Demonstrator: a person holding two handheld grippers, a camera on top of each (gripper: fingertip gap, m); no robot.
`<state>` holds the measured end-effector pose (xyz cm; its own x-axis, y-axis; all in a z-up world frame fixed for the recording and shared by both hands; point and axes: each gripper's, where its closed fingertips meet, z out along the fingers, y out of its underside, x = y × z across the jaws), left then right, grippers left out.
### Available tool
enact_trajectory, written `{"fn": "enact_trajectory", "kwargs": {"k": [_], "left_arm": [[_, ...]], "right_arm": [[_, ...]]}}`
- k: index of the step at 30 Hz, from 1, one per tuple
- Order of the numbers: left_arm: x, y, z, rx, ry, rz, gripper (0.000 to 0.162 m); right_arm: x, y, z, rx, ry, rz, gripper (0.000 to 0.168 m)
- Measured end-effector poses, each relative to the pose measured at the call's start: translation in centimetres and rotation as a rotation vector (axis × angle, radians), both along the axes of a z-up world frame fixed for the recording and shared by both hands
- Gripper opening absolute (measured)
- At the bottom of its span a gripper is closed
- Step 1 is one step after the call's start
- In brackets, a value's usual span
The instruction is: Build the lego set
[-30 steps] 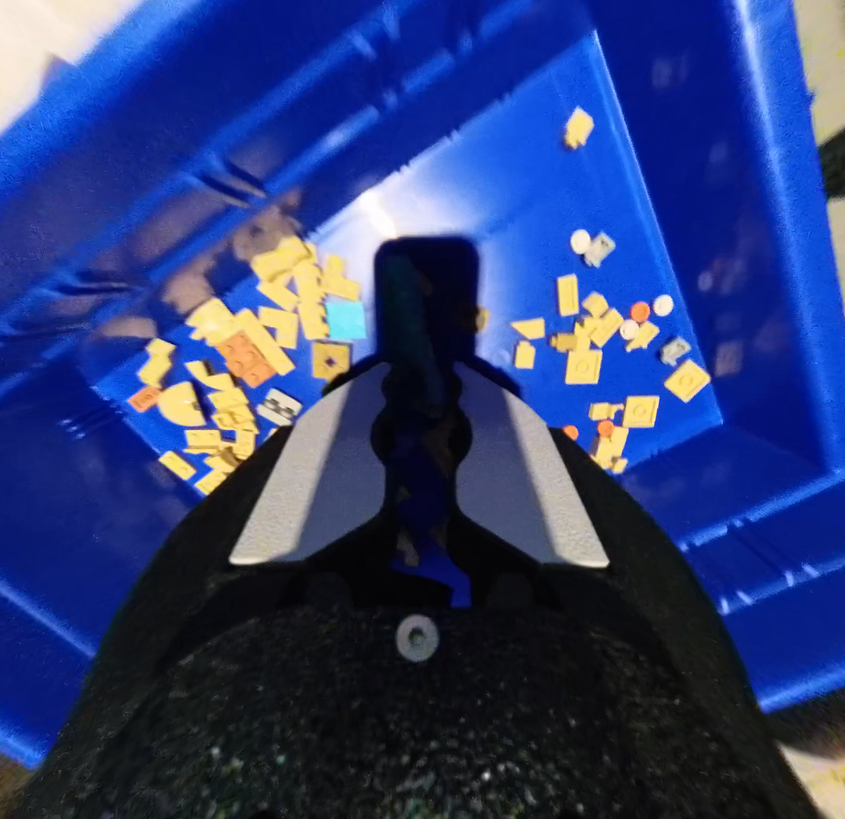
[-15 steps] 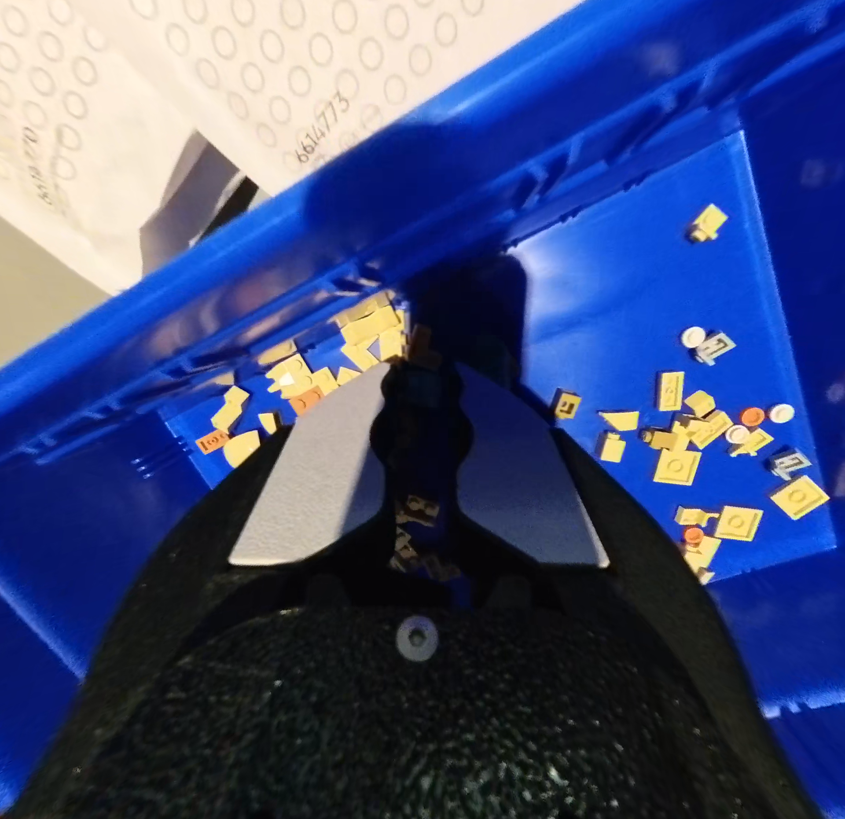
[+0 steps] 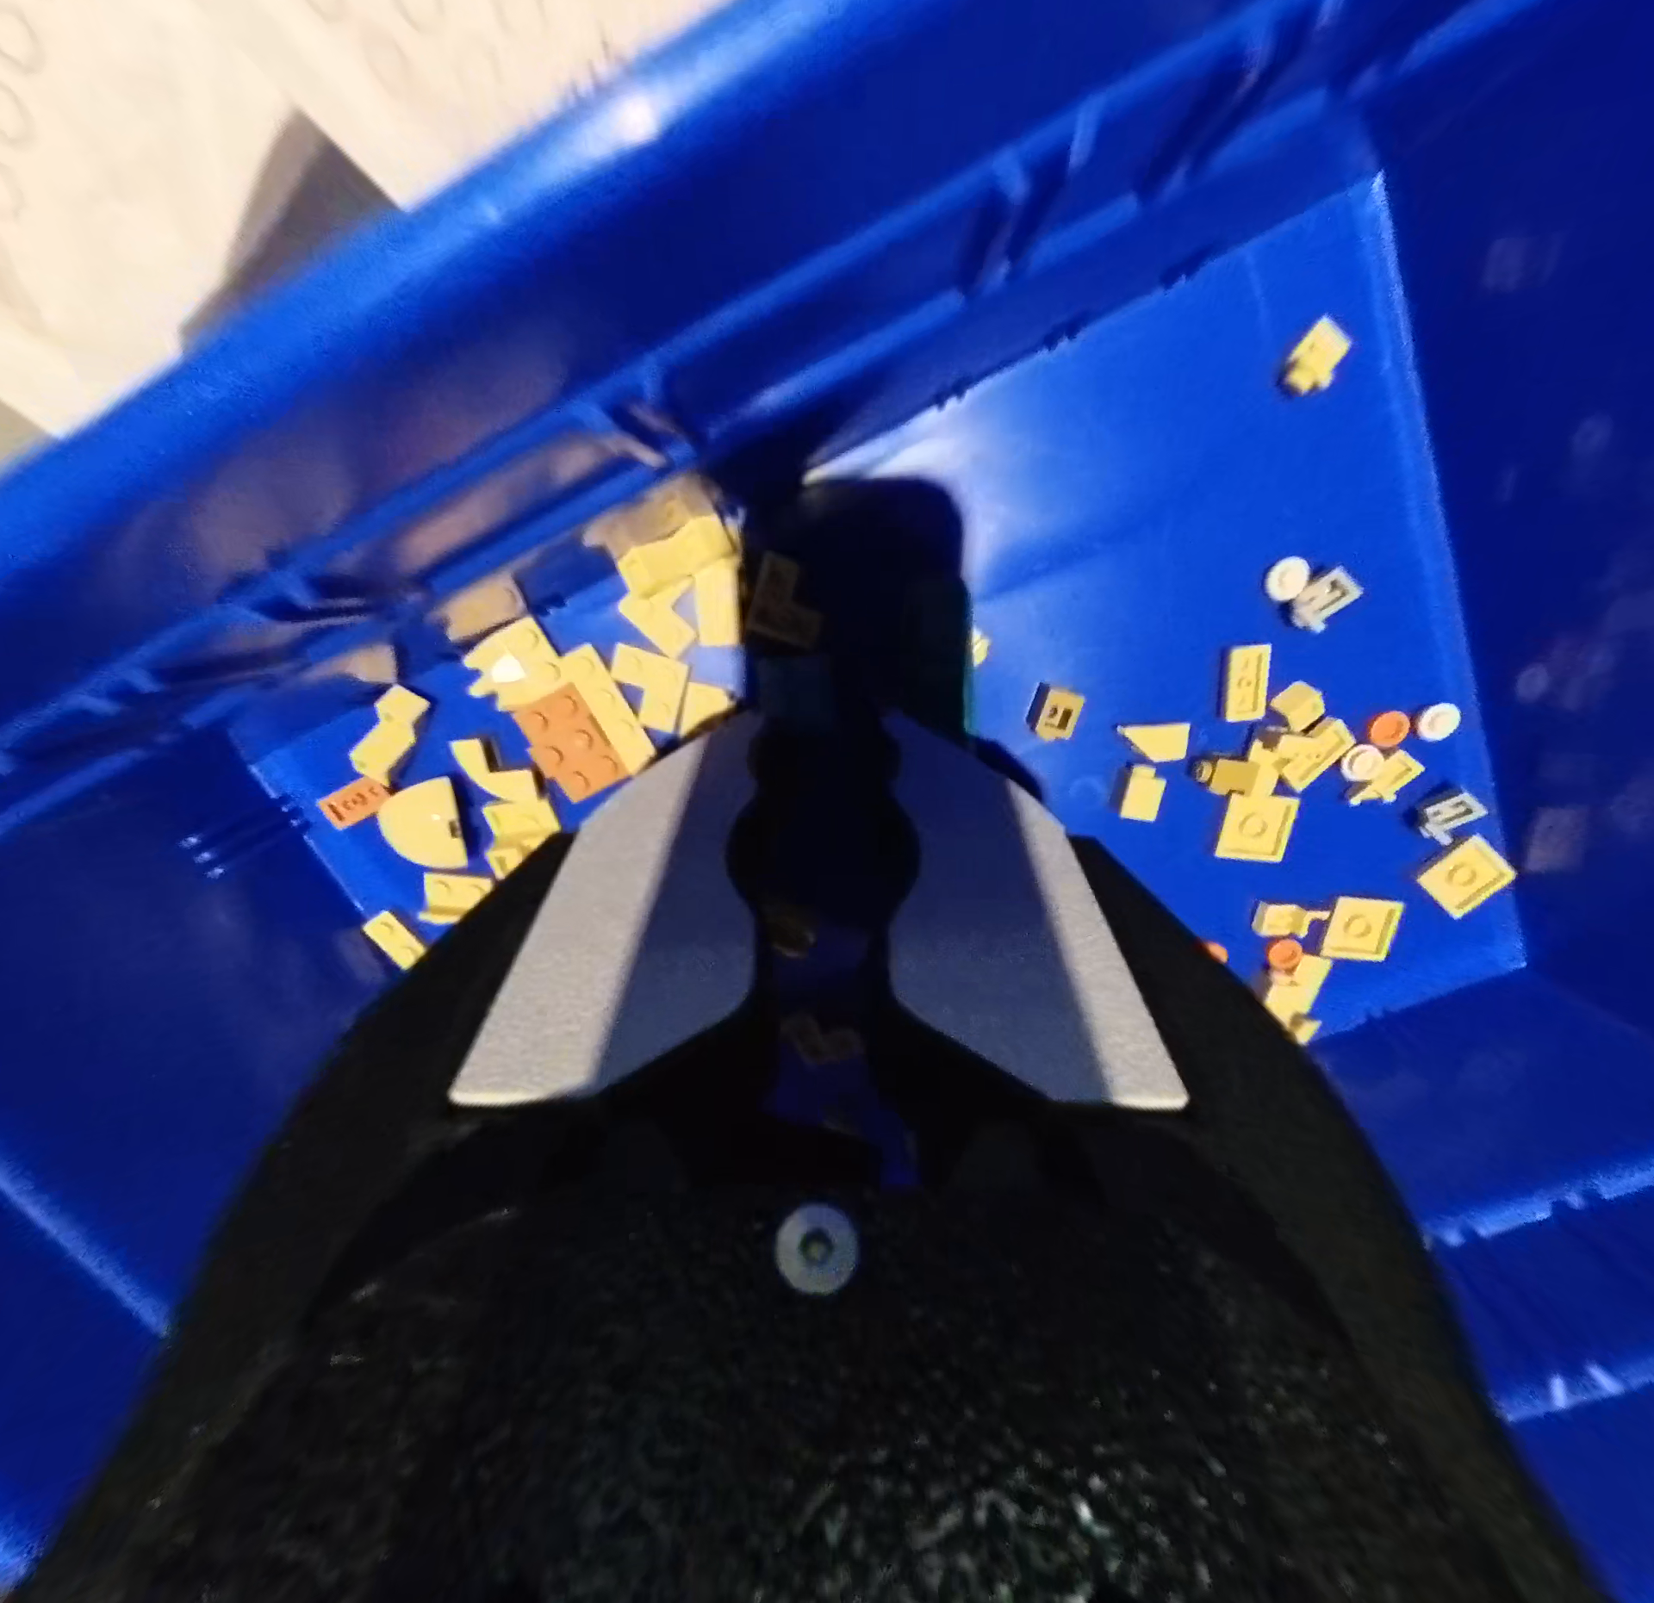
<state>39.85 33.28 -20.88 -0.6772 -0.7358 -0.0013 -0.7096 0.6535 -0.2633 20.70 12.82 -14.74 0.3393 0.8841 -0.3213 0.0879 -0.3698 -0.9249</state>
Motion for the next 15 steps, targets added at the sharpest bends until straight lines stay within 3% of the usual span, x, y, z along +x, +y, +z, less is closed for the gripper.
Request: {"fn": "enact_trajectory", "kwargs": {"k": [15], "left_arm": [[-0.4,0.5,1.3,-0.019,0.018,0.022,0.022]], "right_arm": [[0.0,0.0,0.0,-0.001,0.000,0.000,0.014]]}}
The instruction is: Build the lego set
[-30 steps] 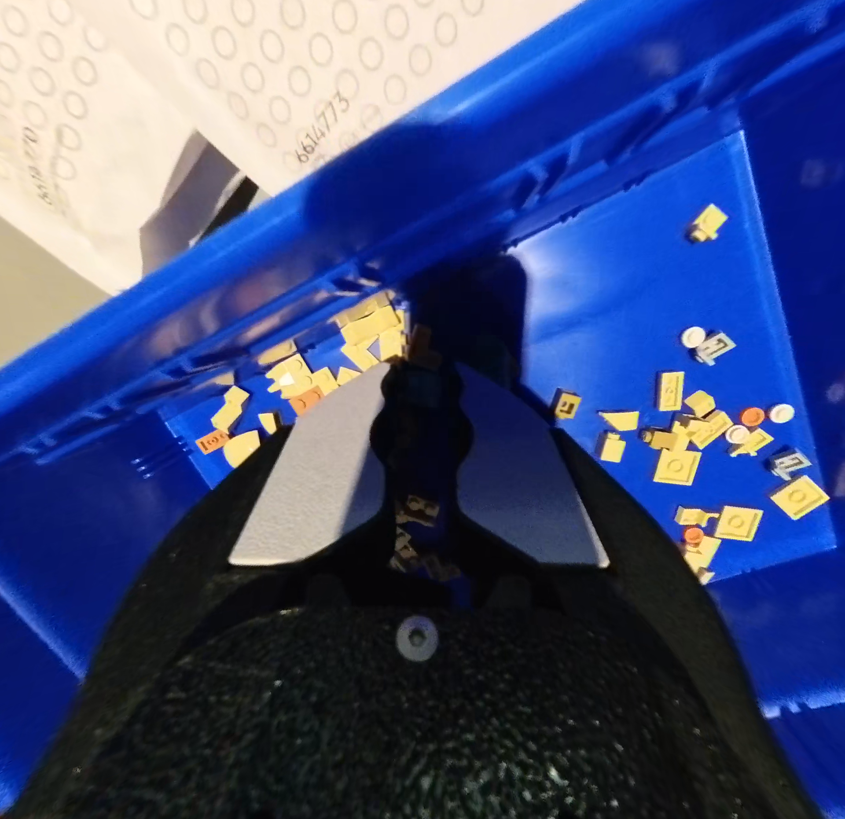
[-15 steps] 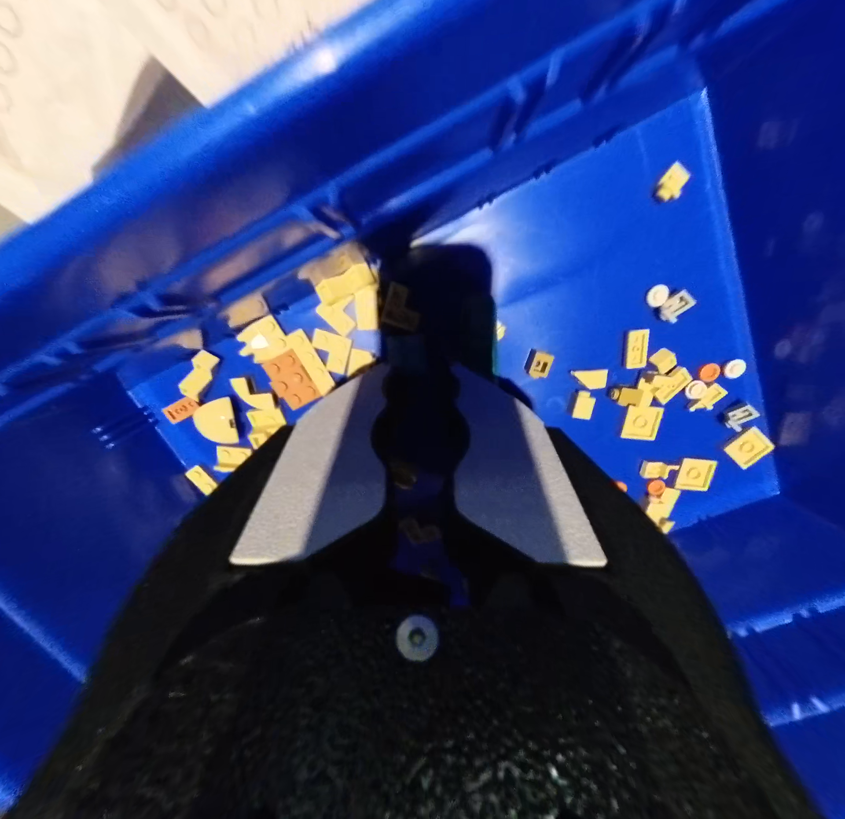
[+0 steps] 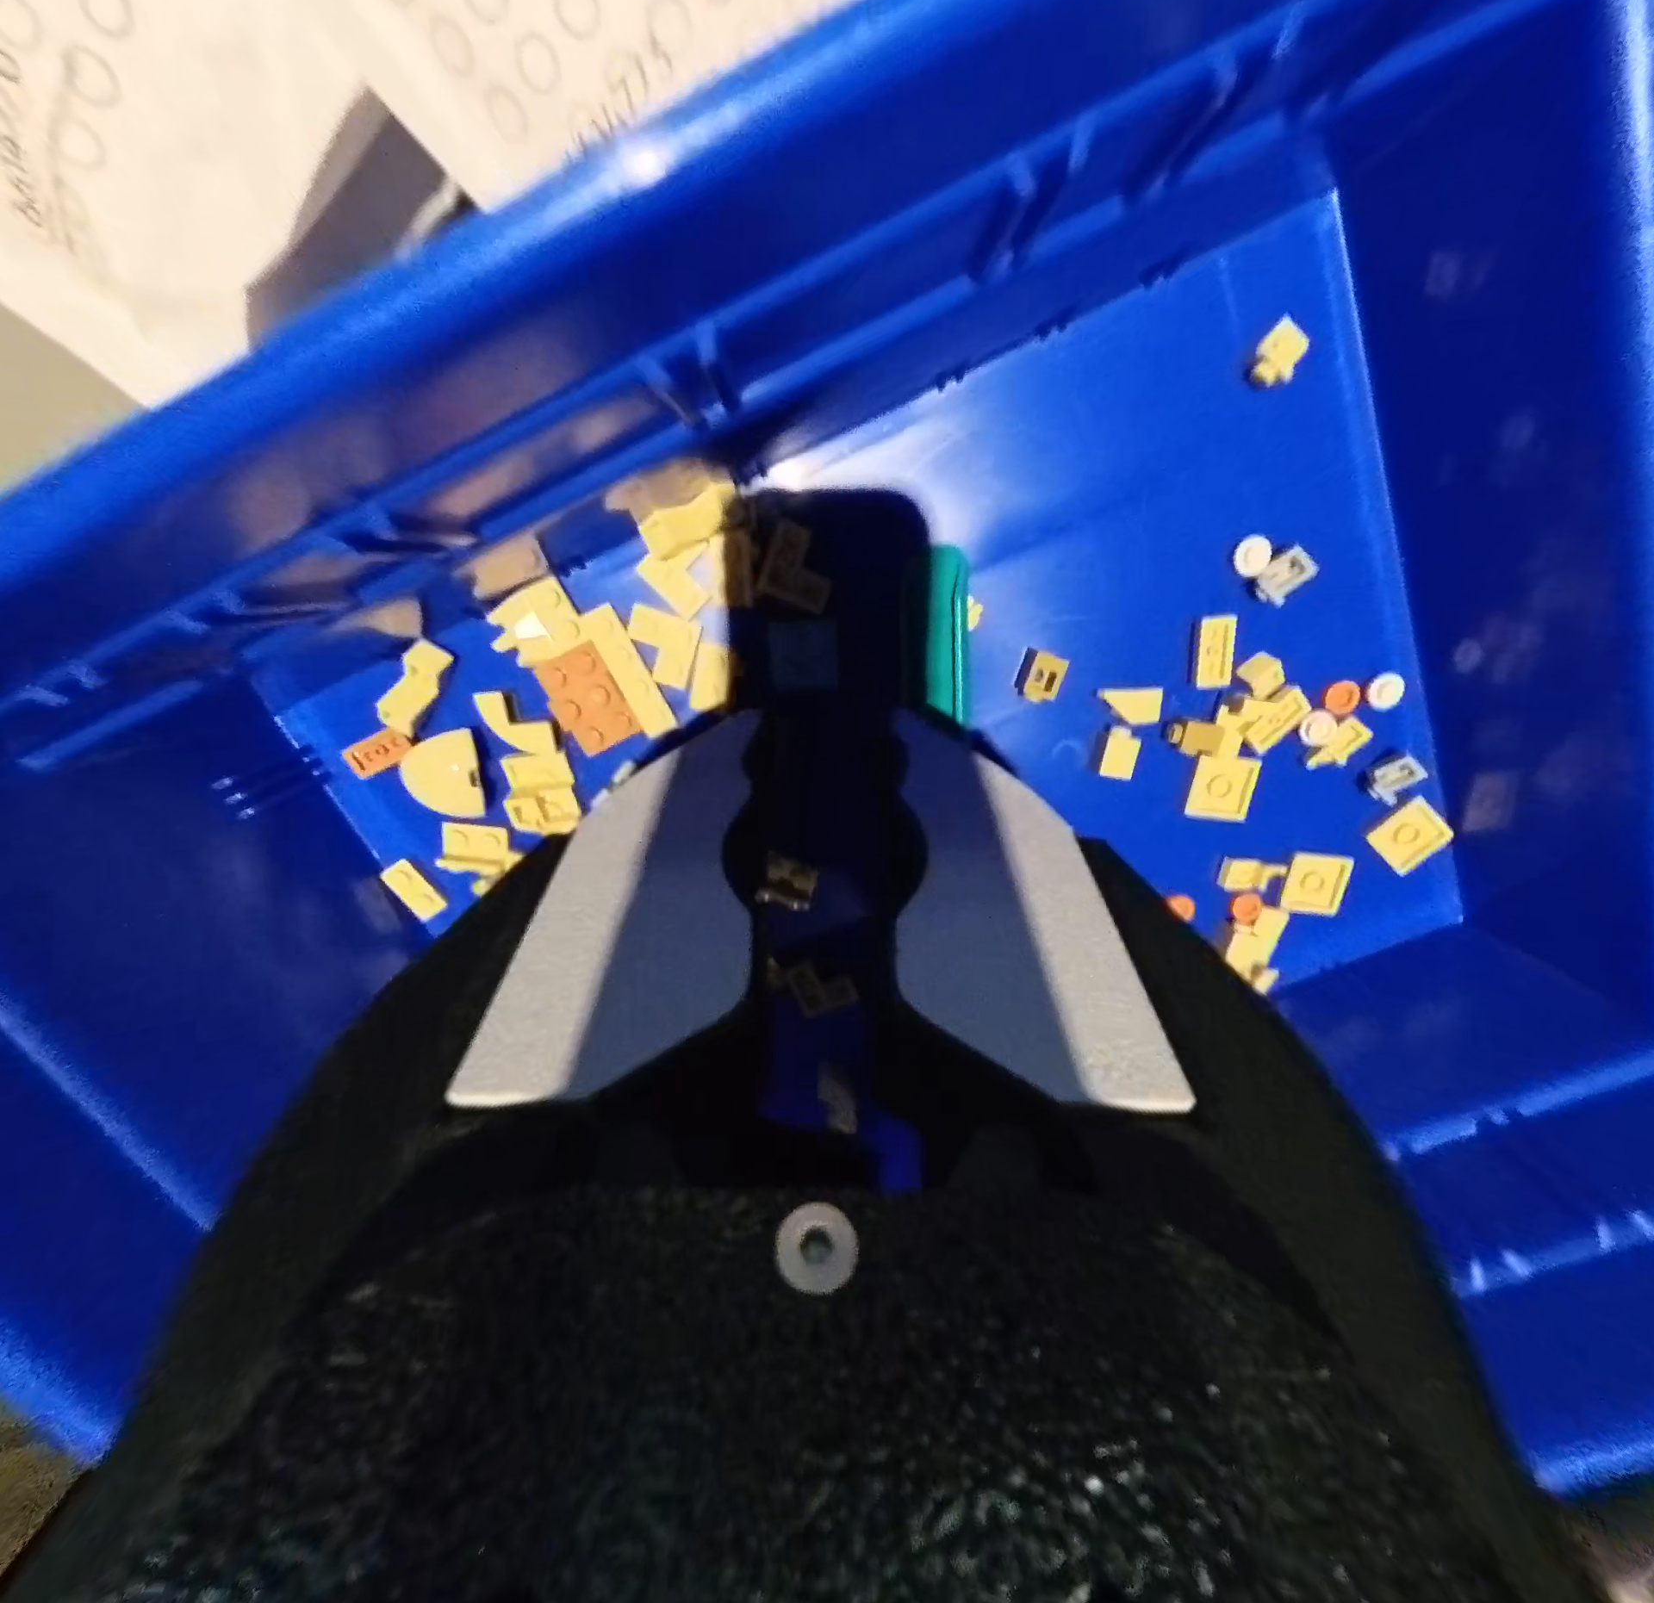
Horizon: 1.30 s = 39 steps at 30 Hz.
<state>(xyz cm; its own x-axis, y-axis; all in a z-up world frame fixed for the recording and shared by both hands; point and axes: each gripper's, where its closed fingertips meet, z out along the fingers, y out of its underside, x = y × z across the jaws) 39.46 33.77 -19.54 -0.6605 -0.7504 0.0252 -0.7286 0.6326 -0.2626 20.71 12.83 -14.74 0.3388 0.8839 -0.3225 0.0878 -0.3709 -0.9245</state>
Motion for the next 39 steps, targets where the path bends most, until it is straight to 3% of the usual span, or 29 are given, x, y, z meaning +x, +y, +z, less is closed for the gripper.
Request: {"fn": "enact_trajectory", "kwargs": {"k": [9,15,21,39], "left_arm": [[4.3,-0.8,-0.8,0.016,-0.196,0.139,0.025],[4.6,-0.7,-1.8,0.015,-0.208,0.192,0.039],[4.6,-0.9,-2.4,-0.027,-0.182,0.257,0.027],[0.7,0.8,0.2,0.027,-0.142,0.143,0.024]], "right_arm": [[0.0,0.0,0.0,0.002,0.000,0.000,0.014],[0.0,0.0,0.0,0.004,-0.004,0.001,0.014],[0.0,0.0,0.0,0.005,-0.005,0.001,0.014],[-0.1,-0.1,-0.1,0.005,-0.008,0.003,0.014]]}}
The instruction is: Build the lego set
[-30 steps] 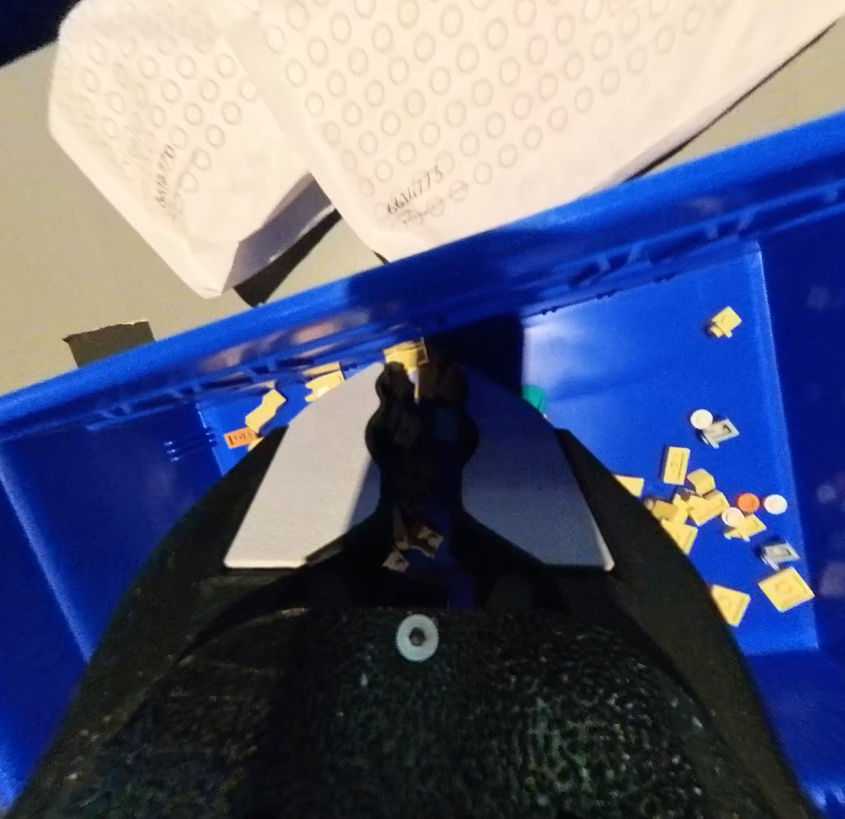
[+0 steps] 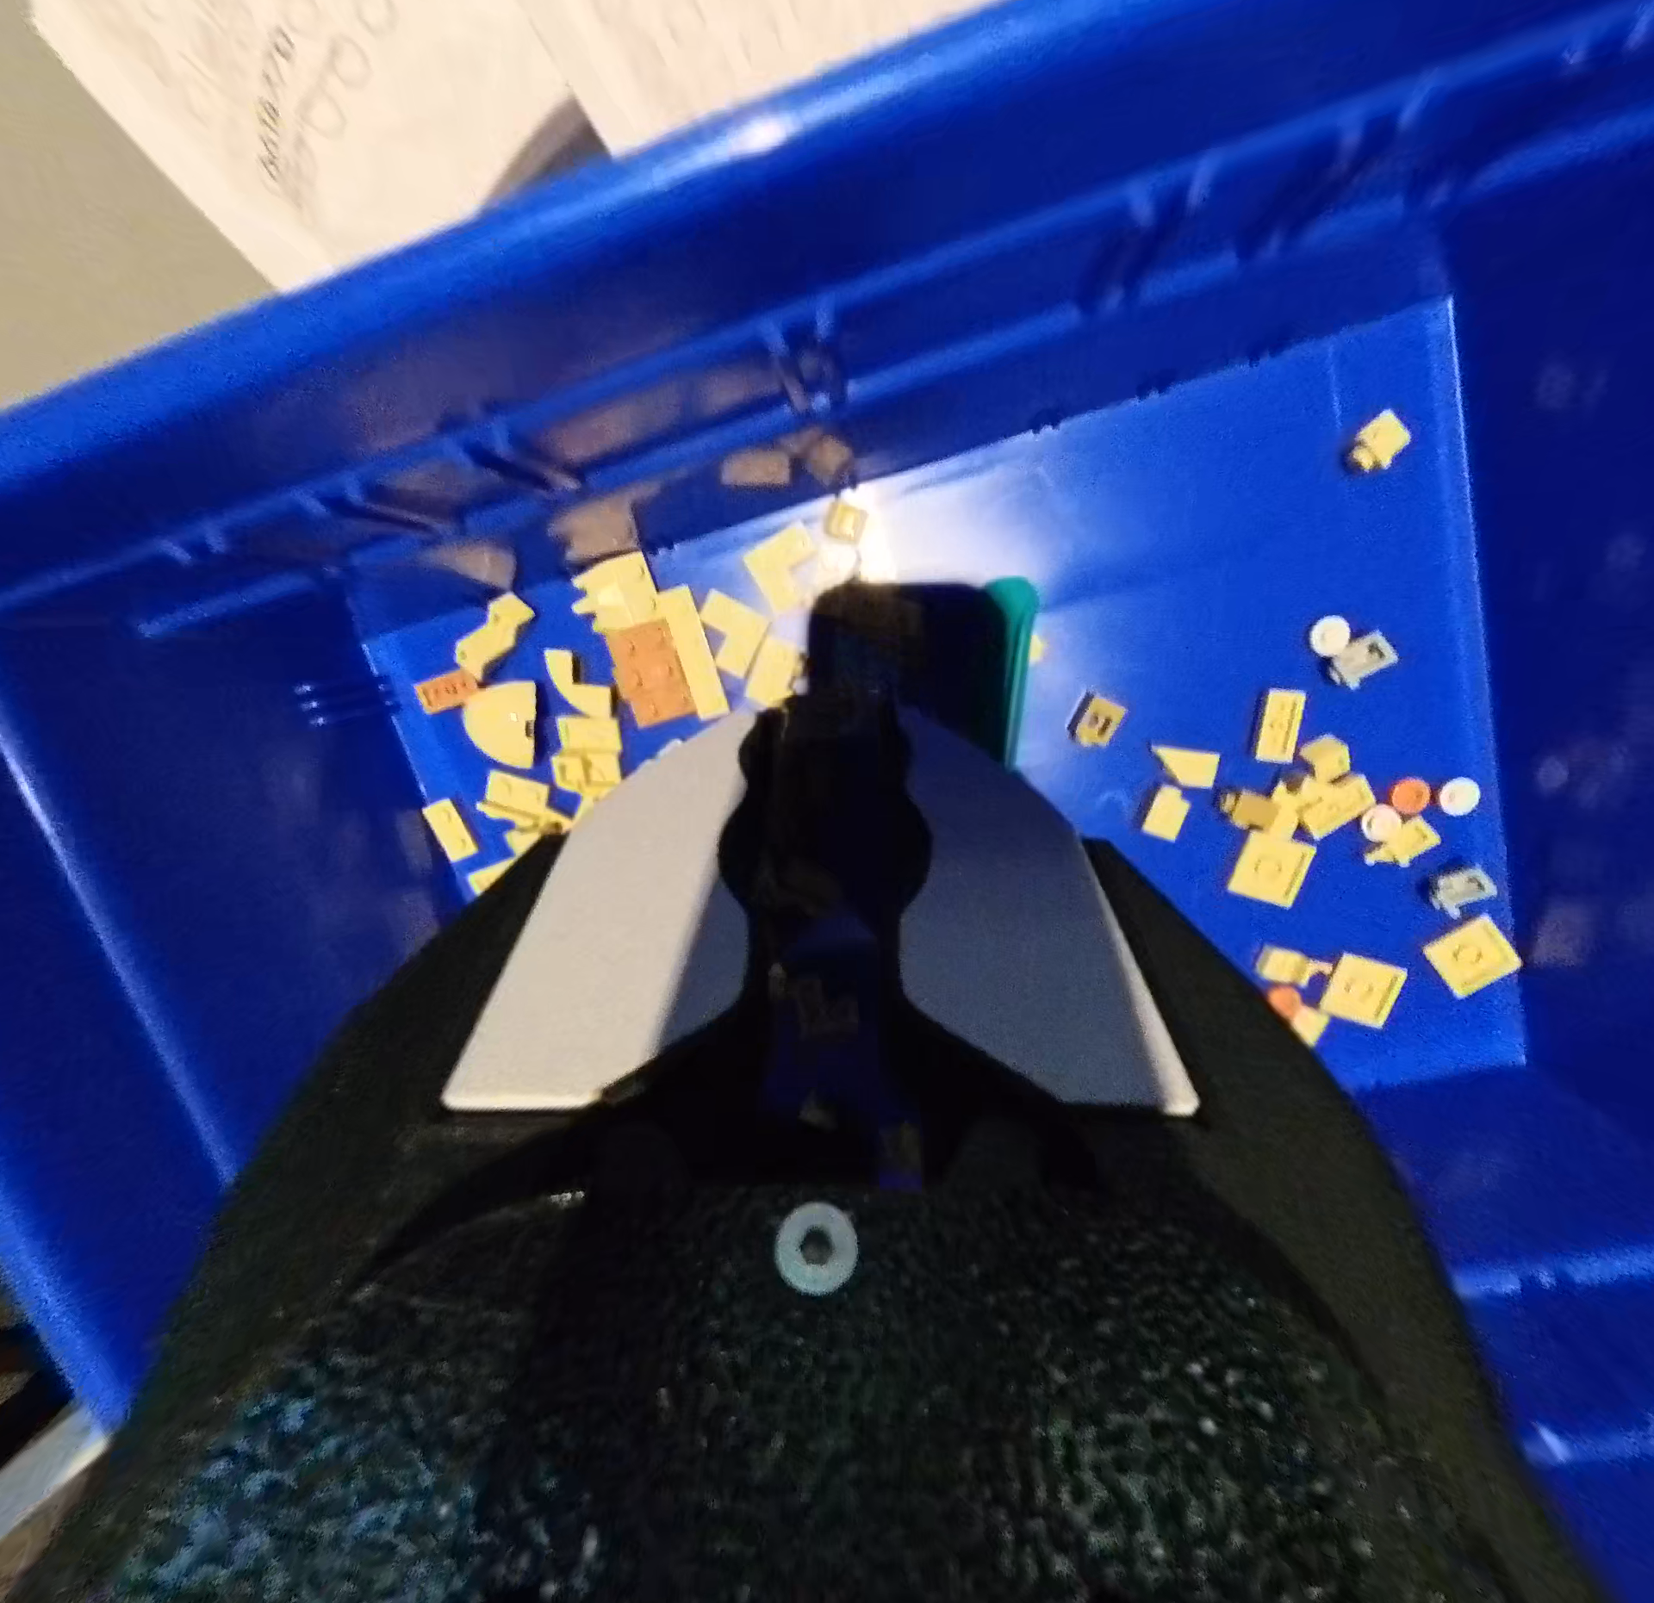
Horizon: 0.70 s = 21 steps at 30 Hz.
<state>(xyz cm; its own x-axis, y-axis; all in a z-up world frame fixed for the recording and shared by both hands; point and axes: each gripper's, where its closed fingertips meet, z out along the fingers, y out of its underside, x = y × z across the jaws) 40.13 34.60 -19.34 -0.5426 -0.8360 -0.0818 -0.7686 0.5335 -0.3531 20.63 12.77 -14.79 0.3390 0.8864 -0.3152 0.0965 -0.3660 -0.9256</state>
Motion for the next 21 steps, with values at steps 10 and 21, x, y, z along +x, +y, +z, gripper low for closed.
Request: {"fn": "enact_trajectory", "kwargs": {"k": [10,21], "left_arm": [[-1.5,-0.1,-0.7,0.045,0.079,-0.071,0.024],[-2.1,0.0,-1.8,0.072,0.139,-0.078,0.025]], "right_arm": [[0.0,0.0,0.0,-0.002,0.003,0.000,0.014],[0.0,0.0,0.0,-0.005,0.004,0.000,0.014]]}}
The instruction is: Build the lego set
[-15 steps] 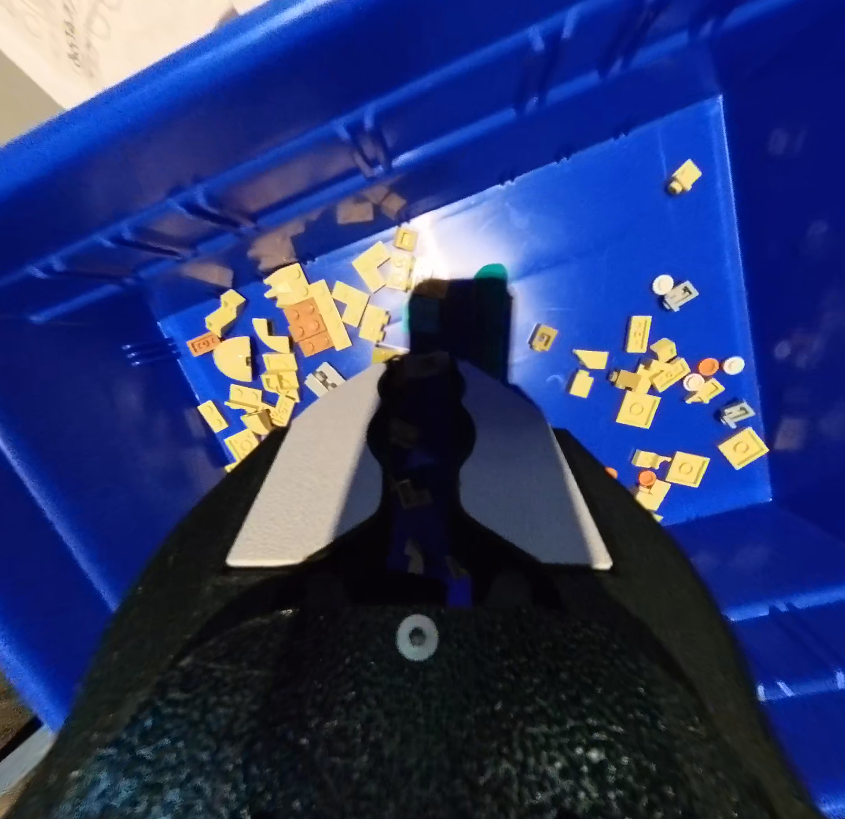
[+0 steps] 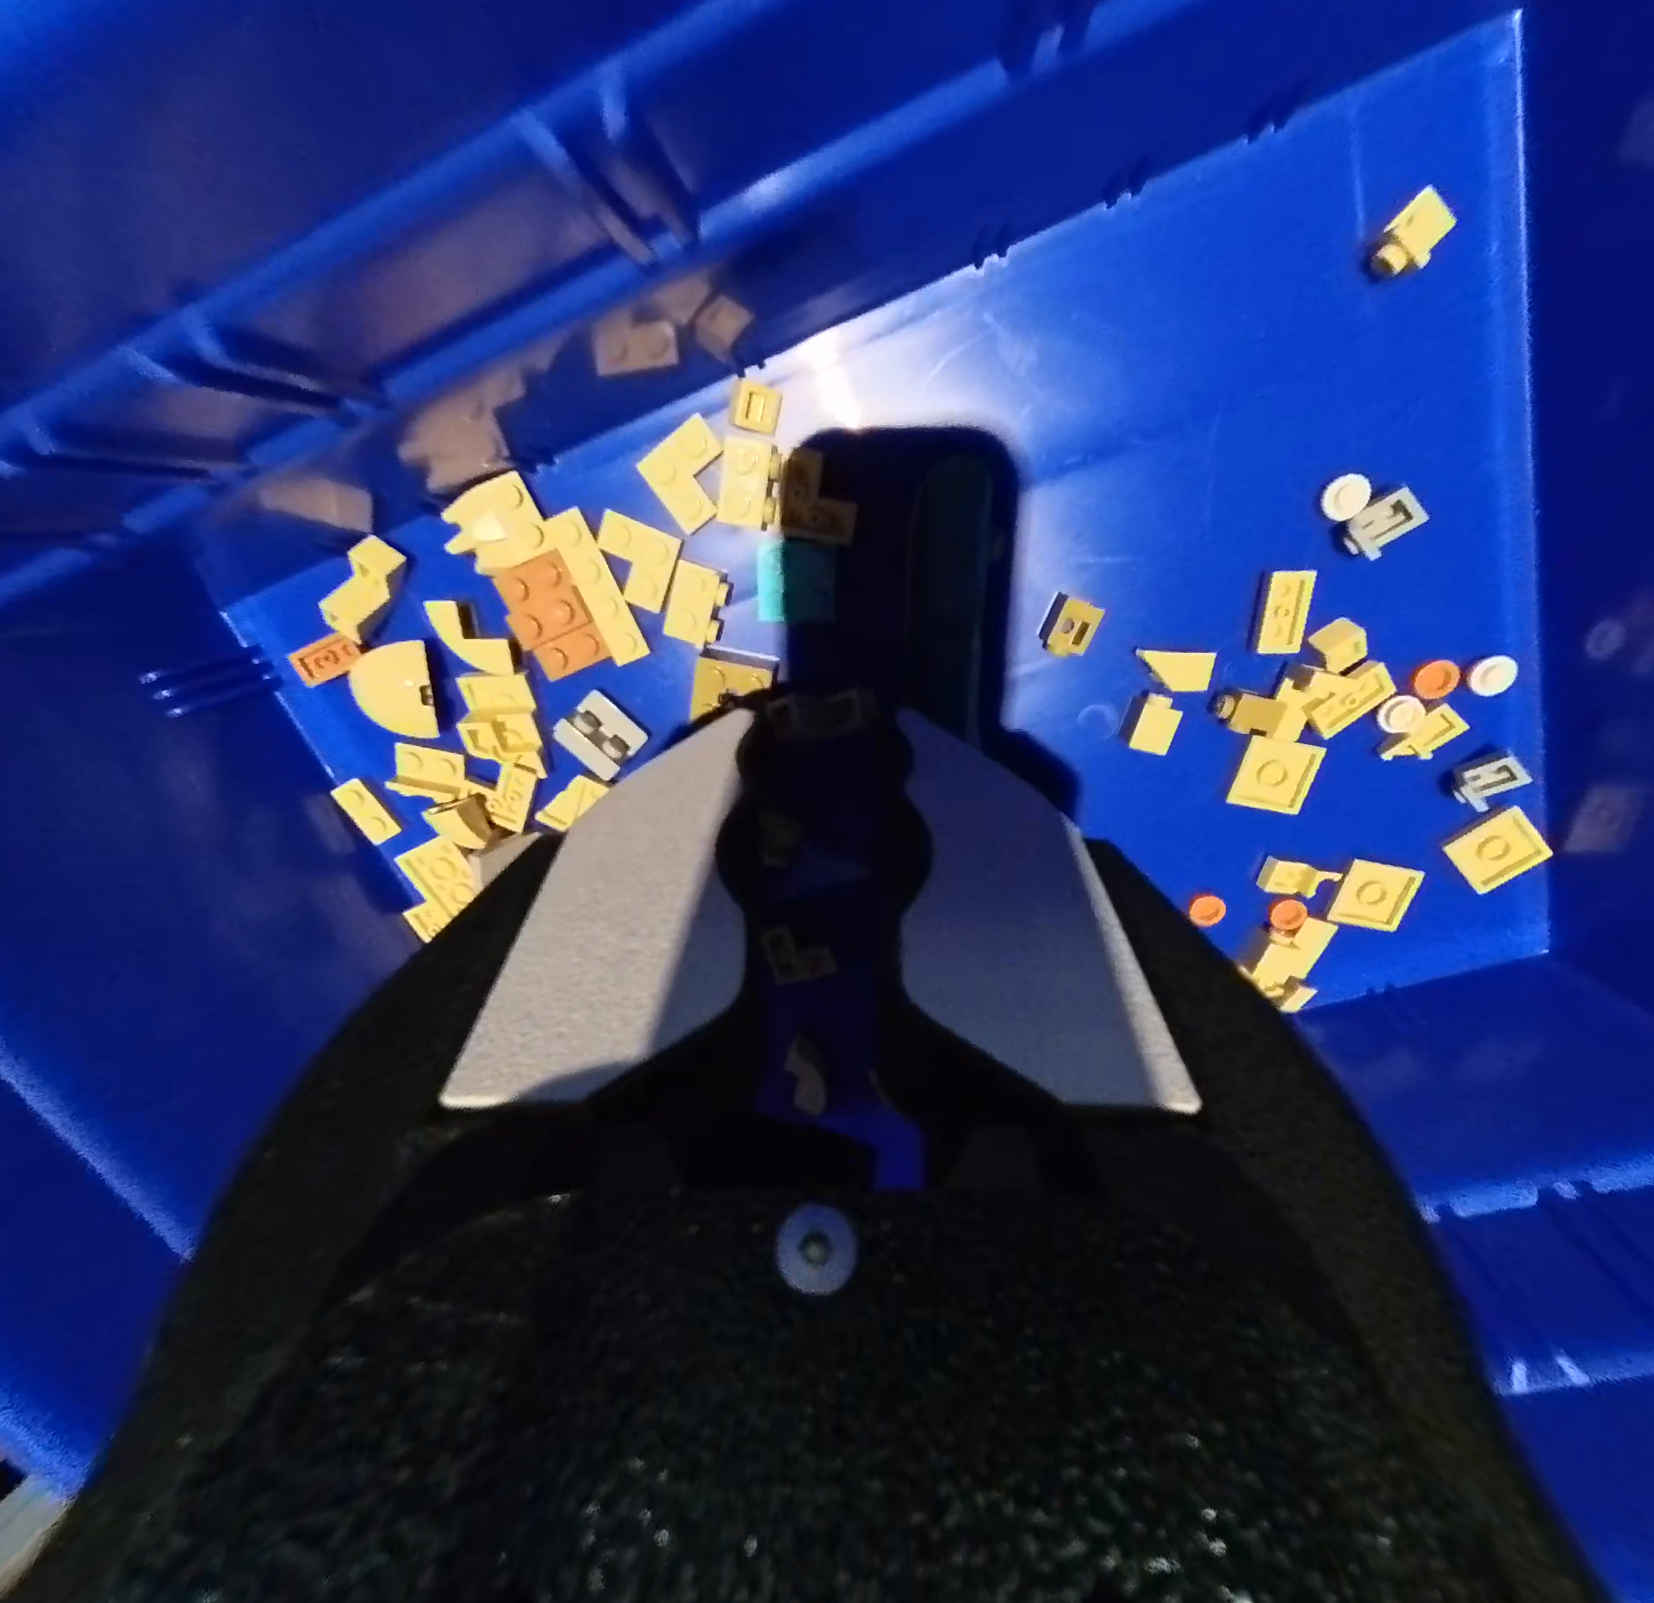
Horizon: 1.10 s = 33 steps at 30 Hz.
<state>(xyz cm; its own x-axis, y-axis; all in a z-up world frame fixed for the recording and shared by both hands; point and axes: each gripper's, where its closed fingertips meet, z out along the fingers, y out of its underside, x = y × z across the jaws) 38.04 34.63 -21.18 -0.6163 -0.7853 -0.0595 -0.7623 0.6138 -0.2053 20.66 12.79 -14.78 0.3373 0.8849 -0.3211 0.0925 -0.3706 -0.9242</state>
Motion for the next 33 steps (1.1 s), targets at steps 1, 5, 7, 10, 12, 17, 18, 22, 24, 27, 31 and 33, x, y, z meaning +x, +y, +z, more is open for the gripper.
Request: {"fn": "enact_trajectory", "kwargs": {"k": [1,5,7,10,12,17,18,22,24,27,31,33], "left_arm": [[0.0,0.0,0.0,0.001,0.001,0.000,0.026],[0.1,0.2,0.1,0.004,-0.008,0.008,0.031],[0.1,0.4,0.6,0.004,-0.015,0.012,0.032],[0.2,1.2,2.2,0.020,-0.049,0.031,0.031],[0.1,2.0,3.4,0.041,-0.074,0.049,0.030],[-0.8,3.9,5.6,0.124,-0.086,0.077,0.028],[-1.0,4.0,5.8,0.132,-0.084,0.078,0.027],[-1.5,4.0,5.6,0.147,-0.066,0.072,0.027],[-1.6,4.0,5.3,0.156,-0.052,0.068,0.027],[-1.6,4.0,5.0,0.156,-0.045,0.066,0.026],[-1.4,4.3,4.8,0.165,-0.047,0.073,0.025],[-1.2,5.0,4.6,0.203,-0.044,0.075,0.024]], "right_arm": [[0.0,0.0,0.0,0.000,0.000,0.000,0.014],[0.0,0.0,0.0,0.000,0.000,0.000,0.014],[0.0,0.0,0.0,0.000,0.001,0.000,0.014],[0.0,0.0,0.0,0.000,0.001,0.000,0.014],[0.0,0.0,0.0,0.000,0.001,0.000,0.014],[0.0,0.0,0.0,-0.002,0.001,0.000,0.014],[0.0,0.0,0.0,-0.002,0.000,0.001,0.014],[0.0,0.0,0.0,-0.001,-0.001,0.000,0.014],[0.0,0.0,0.0,-0.001,-0.001,0.000,0.014],[0.0,0.0,0.0,-0.001,0.000,0.000,0.014],[0.0,0.0,0.0,-0.001,0.000,0.001,0.014],[0.0,0.0,0.0,0.000,-0.002,0.001,0.014]]}}
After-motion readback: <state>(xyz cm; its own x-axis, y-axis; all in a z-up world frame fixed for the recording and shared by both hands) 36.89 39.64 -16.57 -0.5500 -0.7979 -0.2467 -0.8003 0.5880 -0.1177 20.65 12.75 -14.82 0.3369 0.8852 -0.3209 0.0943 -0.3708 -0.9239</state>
